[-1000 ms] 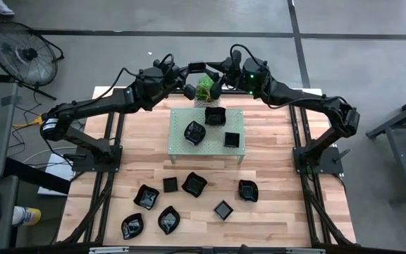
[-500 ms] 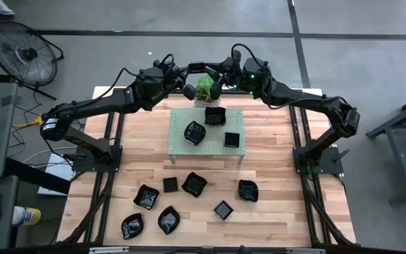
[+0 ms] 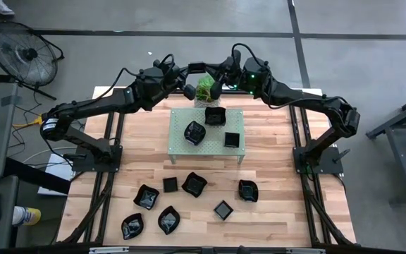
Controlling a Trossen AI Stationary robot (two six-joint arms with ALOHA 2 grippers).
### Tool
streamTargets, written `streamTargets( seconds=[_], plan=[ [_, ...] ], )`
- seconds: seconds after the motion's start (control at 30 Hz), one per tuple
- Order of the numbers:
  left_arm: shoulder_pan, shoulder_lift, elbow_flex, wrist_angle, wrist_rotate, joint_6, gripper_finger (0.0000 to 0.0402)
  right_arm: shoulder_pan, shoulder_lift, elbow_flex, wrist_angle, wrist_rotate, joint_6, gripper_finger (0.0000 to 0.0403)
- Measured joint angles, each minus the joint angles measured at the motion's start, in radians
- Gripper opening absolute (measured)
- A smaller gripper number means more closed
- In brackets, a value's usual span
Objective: Pick & Place Mini shaped plates
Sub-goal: Stack the black square plate on the other black square plate on the shelf
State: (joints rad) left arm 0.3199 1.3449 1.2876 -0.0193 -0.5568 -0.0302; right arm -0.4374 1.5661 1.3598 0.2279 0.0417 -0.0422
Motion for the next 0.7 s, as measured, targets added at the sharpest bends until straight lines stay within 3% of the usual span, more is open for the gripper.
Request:
streamTargets(
  seconds=[0.17,0.7],
  plan=[
    [0.000,0.000,0.000,0.001,0.013,0.000,0.0000,-0.001,0.000,0.000,0.009,-0.019,0.000,0.0003],
    [0.000,0.000,0.000,-0.007,0.023,0.002,0.0000,-0.001,-0.001,0.000,0.009,-0.041,0.012,0.0001]
  ],
)
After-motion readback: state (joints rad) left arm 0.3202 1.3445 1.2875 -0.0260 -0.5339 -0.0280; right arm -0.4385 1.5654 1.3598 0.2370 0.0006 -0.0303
